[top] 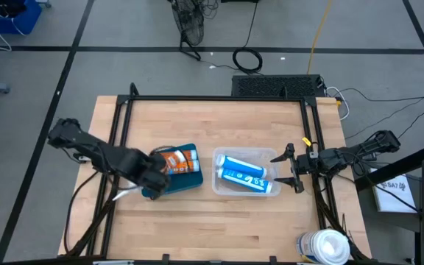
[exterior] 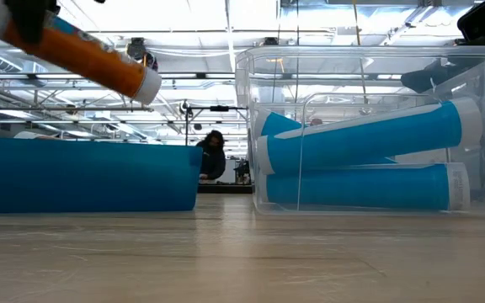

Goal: Pick & place silicon tubes, Sealant and Lysol wipes
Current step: Put the orange sealant bottle into the blue bin

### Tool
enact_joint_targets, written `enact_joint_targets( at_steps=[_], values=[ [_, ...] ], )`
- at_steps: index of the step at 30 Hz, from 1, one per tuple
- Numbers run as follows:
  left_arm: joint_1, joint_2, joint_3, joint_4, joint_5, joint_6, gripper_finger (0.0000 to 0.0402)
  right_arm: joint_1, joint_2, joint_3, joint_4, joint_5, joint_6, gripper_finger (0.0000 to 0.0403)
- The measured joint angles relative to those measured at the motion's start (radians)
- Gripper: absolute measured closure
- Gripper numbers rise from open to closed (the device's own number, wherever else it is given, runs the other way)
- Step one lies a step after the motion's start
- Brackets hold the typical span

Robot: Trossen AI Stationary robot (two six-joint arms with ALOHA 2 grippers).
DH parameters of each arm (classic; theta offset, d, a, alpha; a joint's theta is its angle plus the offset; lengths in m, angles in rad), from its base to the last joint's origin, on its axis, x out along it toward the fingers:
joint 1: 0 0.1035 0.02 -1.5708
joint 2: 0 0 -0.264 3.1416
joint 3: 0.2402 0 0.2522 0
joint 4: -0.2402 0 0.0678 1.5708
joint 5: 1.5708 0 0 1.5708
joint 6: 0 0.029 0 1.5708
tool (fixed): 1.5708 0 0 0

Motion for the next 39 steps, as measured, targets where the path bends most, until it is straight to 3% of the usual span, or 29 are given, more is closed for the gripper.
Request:
enact_joint_targets(
  at_steps=[7, 14, 34, 39],
  values=[
    [-0.033, 0.12, 0.0, 0.0, 0.167, 0.033, 0.0197, 0.0, 0.0, 0.0, 0.0, 0.0, 0.0, 0.0078],
    [-0.04, 0.204, 0.001, 0.003, 0.248, 0.126, 0.0197, 0.0, 0.0, 0.0, 0.0, 0.0, 0.0, 0.0078],
    [-0.003, 0.222, 0.002, 0.107, 0.172, 0.184, 0.0198, 0.0, 0.0, 0.0, 0.0, 0.0, 0.0, 0.0078],
    [0.019, 0.261, 0.002, 0.129, 0.166, 0.261, 0.0198, 0.0, 0.0, 0.0, 0.0, 0.0, 0.0, 0.0078]
  ],
)
